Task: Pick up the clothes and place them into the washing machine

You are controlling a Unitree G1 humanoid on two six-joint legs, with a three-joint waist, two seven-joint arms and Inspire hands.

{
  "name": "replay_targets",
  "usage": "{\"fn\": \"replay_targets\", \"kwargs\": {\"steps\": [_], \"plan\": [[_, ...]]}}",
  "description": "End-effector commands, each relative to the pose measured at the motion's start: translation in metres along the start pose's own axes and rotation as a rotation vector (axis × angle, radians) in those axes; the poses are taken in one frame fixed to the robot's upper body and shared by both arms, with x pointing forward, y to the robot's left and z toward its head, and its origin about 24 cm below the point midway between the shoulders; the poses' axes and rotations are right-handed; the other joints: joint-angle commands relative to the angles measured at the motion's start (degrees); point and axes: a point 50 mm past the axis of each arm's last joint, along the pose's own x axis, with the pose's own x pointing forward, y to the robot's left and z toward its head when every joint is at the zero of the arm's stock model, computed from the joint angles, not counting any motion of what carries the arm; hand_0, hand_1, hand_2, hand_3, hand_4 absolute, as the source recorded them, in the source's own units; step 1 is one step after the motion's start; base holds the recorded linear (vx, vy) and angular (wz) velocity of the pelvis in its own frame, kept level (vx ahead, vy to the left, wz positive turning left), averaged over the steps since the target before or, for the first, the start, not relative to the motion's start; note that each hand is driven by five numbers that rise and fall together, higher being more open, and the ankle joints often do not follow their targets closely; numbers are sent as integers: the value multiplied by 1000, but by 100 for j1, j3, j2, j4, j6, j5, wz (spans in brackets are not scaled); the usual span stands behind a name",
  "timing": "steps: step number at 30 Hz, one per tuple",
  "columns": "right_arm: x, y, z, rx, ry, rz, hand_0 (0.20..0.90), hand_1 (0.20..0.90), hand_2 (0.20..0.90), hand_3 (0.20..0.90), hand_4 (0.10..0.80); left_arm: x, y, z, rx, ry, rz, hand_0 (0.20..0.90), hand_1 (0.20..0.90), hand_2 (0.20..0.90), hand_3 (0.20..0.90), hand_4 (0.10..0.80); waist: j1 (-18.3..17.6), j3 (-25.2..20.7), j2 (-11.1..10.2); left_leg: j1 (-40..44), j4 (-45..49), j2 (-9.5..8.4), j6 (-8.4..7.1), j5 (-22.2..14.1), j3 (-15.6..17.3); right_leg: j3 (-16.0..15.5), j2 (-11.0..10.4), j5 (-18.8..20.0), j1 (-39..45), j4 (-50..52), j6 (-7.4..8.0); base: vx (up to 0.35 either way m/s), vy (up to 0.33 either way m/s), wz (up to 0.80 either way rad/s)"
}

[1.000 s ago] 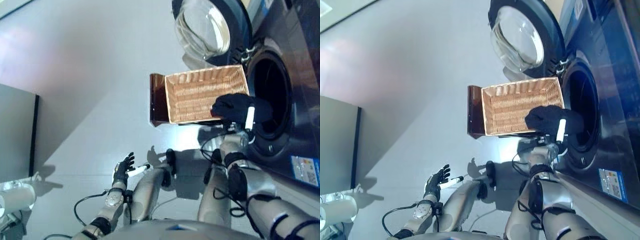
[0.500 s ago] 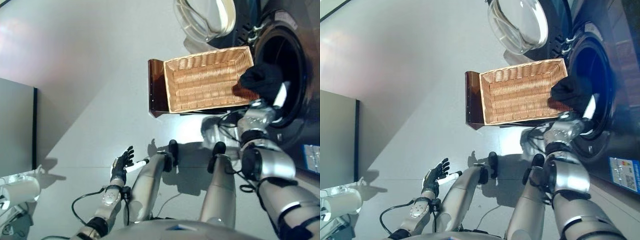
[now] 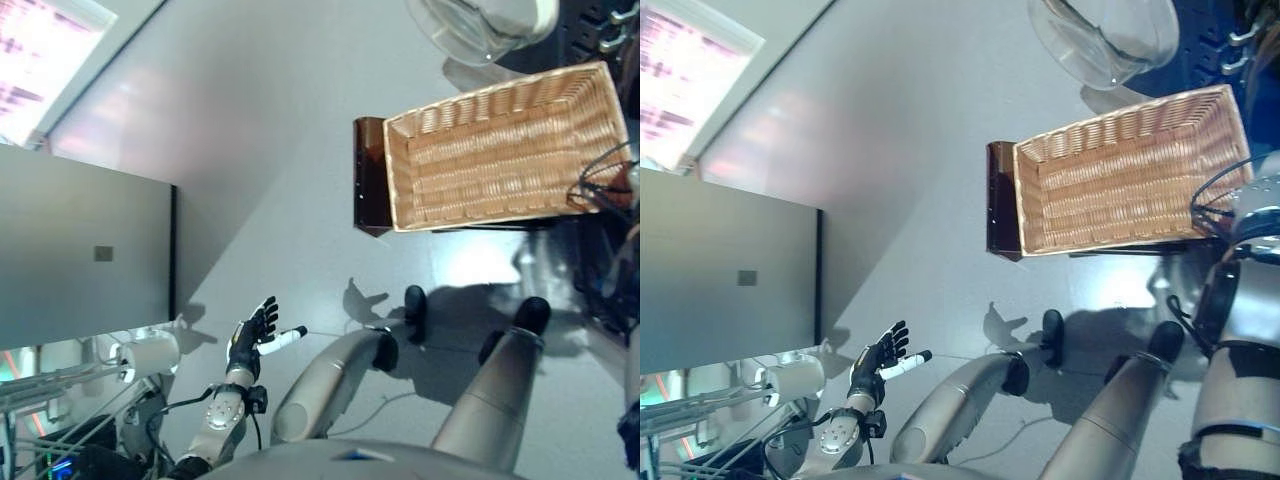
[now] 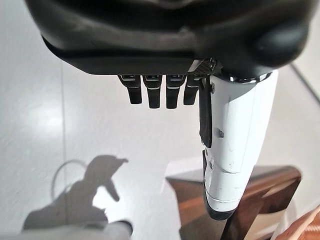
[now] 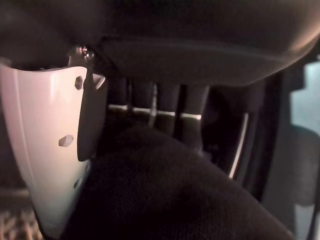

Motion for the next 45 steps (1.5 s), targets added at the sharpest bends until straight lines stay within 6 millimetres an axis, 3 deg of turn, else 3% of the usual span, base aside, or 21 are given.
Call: {"fn": "replay_targets", "kwargs": {"steps": [1, 3, 4, 5, 6, 7, 10, 20, 21, 24, 25, 26, 29, 30, 31, 32, 34, 35, 36, 40, 45], "plan": [[-6, 55, 102, 11, -387, 234, 900, 900, 900, 900, 800, -7, 34, 0, 18, -30, 132, 900, 900, 900, 900, 800, -30, -382, 226, -143, 321, 317, -801, -312, -390, -191, 143, -626, 622, 61, -118, 0, 0, 0], [-4, 50, 99, -242, -464, 195, 900, 900, 900, 900, 800, -6, 38, 1, 16, -35, 158, 900, 900, 900, 900, 800, -45, -376, 204, -107, 306, 300, -825, -293, -398, -239, 121, -613, 720, 27, -113, 9, -3, 2], [-5, 51, 99, -249, -468, 192, 900, 900, 900, 900, 800, -6, 37, 1, 14, -35, 156, 900, 900, 900, 900, 800, -50, -372, 218, -97, 297, 298, -826, -289, -403, -245, 119, -613, 732, 21, -113, 0, 0, 0], [0, 46, 101, -565, -567, 164, 900, 900, 900, 900, 800, -6, 46, 2, 17, -37, 185, 900, 900, 900, 900, 800, -57, -375, 147, -71, 273, 295, -841, -276, -399, -265, 110, -602, 759, 15, -119, -30, -3, 2], [-4, 54, 99, -713, -645, 182, 900, 900, 900, 900, 800, -6, 45, 5, 25, -57, 190, 900, 900, 900, 900, 800, -62, -343, 158, -74, 242, 311, -846, -236, -381, -282, 116, -554, 762, -6, -132, -47, -9, 6], [-5, 58, 98, -989, -745, 158, 900, 900, 900, 900, 800, -5, 48, 5, 14, -59, 215, 900, 900, 900, 900, 800, -79, -327, 145, -64, 198, 326, -848, -203, -367, -292, 132, -518, 770, -38, -143, -38, -9, 6], [-10, 65, 91, -995, -757, 173, 900, 900, 900, 900, 800, -4, 48, 13, 12, -101, 240, 900, 900, 900, 900, 800, -119, -280, 145, -51, 179, 347, -851, -182, -353, -305, 164, -491, 791, -76, -155, -4, -5, 1], [-10, 59, 57, -920, -566, 202, 900, 900, 900, 900, 800, 3, 46, 16, -1, -99, 262, 900, 900, 900, 900, 800, -202, -209, 11, -25, 149, 413, -836, -185, -355, -321, 244, -485, 843, -104, -166, -5, 1, -3], [-13, 57, 39, -899, -495, 245, 900, 900, 900, 900, 800, 4, 44, 18, -18, -106, 258, 900, 900, 900, 900, 800, -214, -163, -7, -4, 141, 438, -831, -176, -348, -332, 258, -462, 874, -120, -166, -25, -13, -3], [-13, 52, 24, -917, -432, 285, 900, 900, 900, 900, 800, 5, 47, 18, -9, -100, 263, 900, 900, 900, 900, 800, -233, -114, -58, 31, 149, 464, -834, -168, -344, -362, 278, -453, 940, -140, -174, -19, -17, -10], [-15, 41, 1, -918, -336, 302, 900, 900, 900, 900, 800, 6, 47, 16, -4, -79, 260, 900, 900, 900, 900, 800, -258, -70, -110, 71, 151, 482, -839, -158, -346, -406, 301, -433, 1019, -190, -181, -5, -20, -6], [-15, 41, 1, -917, -334, 302, 900, 900, 900, 900, 800, 6, 47, 16, -2, -79, 261, 900, 900, 900, 900, 800, -261, -66, -117, 80, 148, 483, -840, -157, -349, -411, 302, -432, 1031, -196, -182, -4, -32, -2], [-23, 22, -38, -919, -192, 330, 900, 900, 900, 900, 800, 5, 45, 11, 6, -57, 243, 900, 900, 900, 900, 800, -267, -4, -213, 171, 125, 522, -849, -143, -383, -506, 335, -380, 1207, -322, -177, -4, -13, -1], [-23, 21, -39, -919, -192, 330, 900, 900, 900, 900, 800, 5, 46, 11, 6, -57, 243, 900, 900, 900, 900, 800, -267, -4, -214, 174, 124, 522, -849, -143, -385, -508, 335, -380, 1212, -325, -177, -19, -89, -2], [-38, 6, -75, -916, -97, 378, 900, 900, 900, 900, 800, 7, 45, 11, 25, -46, 235, 900, 900, 900, 900, 800, -287, 91, -348, 259, 88, 581, -856, -115, -418, -634, 394, -315, 1401, -474, -167, -15, -72, 1], [-38, 5, -76, -916, -95, 377, 900, 900, 900, 900, 800, 7, 45, 11, 27, -46, 236, 900, 900, 900, 900, 800, -287, 93, -354, 269, 85, 582, -857, -114, -422, -640, 395, -313, 1416, -482, -167, -16, -98, 7], [-56, -13, -110, -889, 22, 400, 900, 900, 900, 900, 800, 8, 44, 11, 59, -41, 222, 900, 900, 900, 900, 800, -284, 227, -515, 303, 50, 675, -826, 67, -420, -800, 468, -85, 1566, -663, -222, -53, -69, 9], [-56, -13, -110, -891, 23, 400, 900, 900, 900, 900, 800, 8, 44, 10, 60, -39, 222, 900, 900, 900, 900, 800, -288, 205, -541, 366, 77, 650, -866, -90, -467, -759, 462, -237, 1632, -636, -175, -100, -35, 4], [-56, -13, -110, -889, 23, 400, 900, 900, 900, 900, 800, 8, 44, 10, 60, -41, 222, 900, 900, 900, 900, 800, -289, 234, -515, 316, 46, 677, -827, 68, -426, -808, 470, -82, 1586, -674, -222, 5, -64, 1], [-92, -41, -157, -803, 207, 437, 900, 900, 900, 900, 800, 10, 49, 2, 93, 18, 237, 900, 900, 900, 900, 800, -327, 346, -1007, 565, -133, 813, -868, 115, -490, -1035, 607, 122, 2009, -1145, -214, -13, -65, 1], [-117, -71, -186, -781, 356, 462, 900, 900, 900, 900, 800, 8, 53, -8, 114, 83, 245, 900, 900, 900, 900, 800, -379, 360, -1390, 875, -379, 885, -884, 164, -509, -1158, 706, 297, 2383, -1579, -180, 17, -24, -3]]}}
